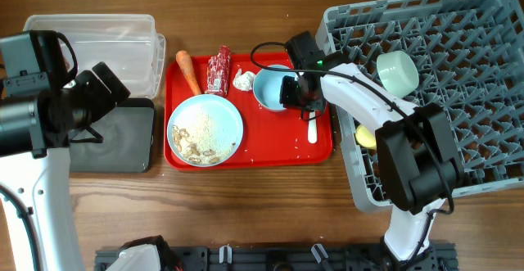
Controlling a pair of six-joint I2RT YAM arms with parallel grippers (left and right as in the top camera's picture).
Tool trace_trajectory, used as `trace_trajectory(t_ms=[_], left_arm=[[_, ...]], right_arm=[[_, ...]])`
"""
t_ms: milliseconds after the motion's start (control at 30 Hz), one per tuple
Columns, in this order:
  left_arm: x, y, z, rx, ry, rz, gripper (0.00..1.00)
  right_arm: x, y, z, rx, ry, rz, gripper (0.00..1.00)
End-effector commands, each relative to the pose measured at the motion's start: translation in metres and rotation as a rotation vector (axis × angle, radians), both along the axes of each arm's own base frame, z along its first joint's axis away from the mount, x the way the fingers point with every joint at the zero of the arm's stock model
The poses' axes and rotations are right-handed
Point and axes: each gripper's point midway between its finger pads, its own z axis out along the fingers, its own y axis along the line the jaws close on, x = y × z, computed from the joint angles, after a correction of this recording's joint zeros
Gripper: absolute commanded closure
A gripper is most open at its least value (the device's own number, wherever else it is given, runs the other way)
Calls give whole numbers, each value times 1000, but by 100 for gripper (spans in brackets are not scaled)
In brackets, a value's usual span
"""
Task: Sort waste into correct bins and load items into the dishwasher rack
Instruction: 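Grasp the light-blue bowl with the right gripper and lift it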
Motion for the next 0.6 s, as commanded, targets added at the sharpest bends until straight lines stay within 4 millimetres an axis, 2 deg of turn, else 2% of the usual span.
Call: trace_trajectory(t_ms=[0,100,233,333,433,500,567], left_arm=[[1,2,3,3,-11,21,0],[1,2,3,3,-11,21,0],[1,2,3,3,-11,20,0],[1,3,3,3,-11,21,0],[1,2,3,3,-11,21,0],[1,2,3,3,-11,21,0],[1,2,3,3,-11,21,0]], right_arm=[[4,-3,-5,-8,-5,-26,96],[11,-16,16,-49,-44,-29,96],[28,-64,90,-217,-242,-76,96],[36,-133,178,-476,-503,-207,96],[25,-204,253,-795,-687,-393,95],[12,-253,282,-1045,-698,-504,96],[3,-288,291,-1208,-655,-592,96]])
